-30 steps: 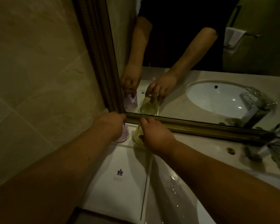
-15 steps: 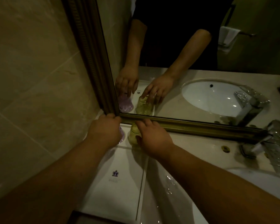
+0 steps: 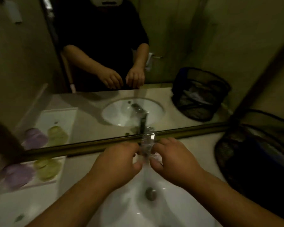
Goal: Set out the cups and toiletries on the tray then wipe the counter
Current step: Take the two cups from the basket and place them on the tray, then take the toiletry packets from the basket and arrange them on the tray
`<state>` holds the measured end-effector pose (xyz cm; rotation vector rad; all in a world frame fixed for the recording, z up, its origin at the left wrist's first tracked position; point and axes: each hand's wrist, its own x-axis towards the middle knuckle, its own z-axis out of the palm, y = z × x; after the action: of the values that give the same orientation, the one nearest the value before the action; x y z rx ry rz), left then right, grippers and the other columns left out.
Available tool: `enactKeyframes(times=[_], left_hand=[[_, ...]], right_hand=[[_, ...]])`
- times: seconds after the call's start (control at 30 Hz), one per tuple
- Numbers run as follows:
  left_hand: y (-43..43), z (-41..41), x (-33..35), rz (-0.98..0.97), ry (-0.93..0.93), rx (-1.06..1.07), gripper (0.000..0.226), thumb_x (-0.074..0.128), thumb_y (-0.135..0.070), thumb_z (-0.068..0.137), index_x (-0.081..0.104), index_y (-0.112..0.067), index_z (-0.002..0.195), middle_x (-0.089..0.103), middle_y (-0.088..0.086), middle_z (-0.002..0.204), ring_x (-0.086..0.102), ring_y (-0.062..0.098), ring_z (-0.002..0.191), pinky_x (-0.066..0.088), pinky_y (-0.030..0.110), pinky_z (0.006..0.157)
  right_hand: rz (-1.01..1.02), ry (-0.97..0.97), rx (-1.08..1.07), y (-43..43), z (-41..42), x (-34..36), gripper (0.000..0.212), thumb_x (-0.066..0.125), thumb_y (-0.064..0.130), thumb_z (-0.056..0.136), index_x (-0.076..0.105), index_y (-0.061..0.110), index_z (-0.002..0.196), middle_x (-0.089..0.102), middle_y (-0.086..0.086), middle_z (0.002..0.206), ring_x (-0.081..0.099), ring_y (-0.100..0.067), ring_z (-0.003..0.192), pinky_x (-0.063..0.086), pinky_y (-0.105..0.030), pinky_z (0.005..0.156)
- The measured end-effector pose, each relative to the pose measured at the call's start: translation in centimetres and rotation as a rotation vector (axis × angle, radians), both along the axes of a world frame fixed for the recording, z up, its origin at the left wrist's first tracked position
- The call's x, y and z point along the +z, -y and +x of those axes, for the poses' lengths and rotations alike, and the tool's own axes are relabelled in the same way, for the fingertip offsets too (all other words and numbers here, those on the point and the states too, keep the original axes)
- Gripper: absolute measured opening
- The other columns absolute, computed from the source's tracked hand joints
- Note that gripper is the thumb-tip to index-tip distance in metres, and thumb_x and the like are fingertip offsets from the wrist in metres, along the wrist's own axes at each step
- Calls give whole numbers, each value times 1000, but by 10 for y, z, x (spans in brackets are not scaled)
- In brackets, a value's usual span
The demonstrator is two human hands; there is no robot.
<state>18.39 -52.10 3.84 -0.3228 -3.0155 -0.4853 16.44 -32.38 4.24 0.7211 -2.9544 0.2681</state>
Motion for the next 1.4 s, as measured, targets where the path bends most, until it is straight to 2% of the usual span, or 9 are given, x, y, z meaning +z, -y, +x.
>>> enactKeyframes(times=[0.17, 0.33, 0.53, 0.83, 0.97, 1.13, 1.23, 1.3, 1.4], left_hand=[[-175, -29, 39, 0, -28, -266, 39, 56, -62, 85, 59, -42, 119, 62, -17, 114, 60, 8, 98, 50, 29, 75], [-326, -66, 60, -50, -12, -420, 33, 56, -57, 88, 61, -36, 112, 63, -11, 110, 60, 14, 97, 55, 35, 78], [-450, -121, 40, -172, 75, -435, 33, 56, -51, 89, 62, -32, 115, 60, -4, 107, 59, 17, 94, 54, 35, 76], [-532, -192, -25, -356, 391, -351, 40, 62, -48, 90, 64, -22, 120, 65, 5, 122, 61, 22, 107, 48, 33, 81], [-549, -208, -49, -411, 507, -297, 48, 62, -45, 93, 61, -17, 132, 62, 9, 135, 59, 26, 121, 49, 36, 96], [-553, -210, -67, -441, 636, -255, 58, 60, -48, 96, 54, -15, 144, 55, 11, 147, 54, 28, 130, 45, 37, 105], [-551, -207, -65, -429, 672, -236, 56, 55, -46, 100, 51, -13, 146, 52, 11, 149, 53, 27, 132, 44, 35, 106], [-550, -208, -66, -406, 720, -194, 56, 50, -37, 105, 39, -12, 155, 40, 13, 159, 44, 28, 141, 37, 36, 114], [-554, -211, -54, -190, 706, -94, 53, 44, -28, 107, 37, -3, 154, 52, 20, 148, 53, 33, 133, 43, 42, 111]], right_hand=[[-14, -51, -224, -171, -3, 40, 35, 52, 56, 92, 68, 34, 114, 65, 11, 110, 55, -13, 105, 49, -34, 87], [27, -39, -361, -318, -19, 55, 30, 52, 52, 89, 68, 28, 99, 62, 6, 95, 56, -18, 92, 50, -36, 79], [-11, 116, -433, -447, -56, 26, 26, 59, 44, 94, 66, 20, 95, 59, 2, 92, 58, -21, 97, 46, -32, 72], [276, 616, -410, -487, -130, -54, 43, 63, 39, 95, 63, 15, 130, 66, -11, 128, 63, -28, 113, 56, -37, 92], [485, 1029, -383, -483, -165, -105, 70, 60, 39, 102, 31, 14, 161, 32, -15, 164, 40, -35, 144, 37, -44, 119], [575, 1076, -405, -484, -168, -144, 63, 47, 27, 110, 19, 9, 164, 21, -17, 169, 30, -33, 150, 29, -40, 119], [494, 1084, -429, -483, -165, -131, 66, 50, 29, 108, 20, 11, 164, 22, -18, 169, 32, -35, 149, 33, -42, 119], [305, 983, -474, -483, -165, -113, 57, 54, 31, 105, 41, 10, 156, 39, -19, 161, 45, -36, 142, 41, -42, 114], [-125, 851, -482, -487, -166, -81, 35, 54, 23, 102, 67, 5, 128, 68, -16, 125, 65, -31, 113, 51, -33, 90]])
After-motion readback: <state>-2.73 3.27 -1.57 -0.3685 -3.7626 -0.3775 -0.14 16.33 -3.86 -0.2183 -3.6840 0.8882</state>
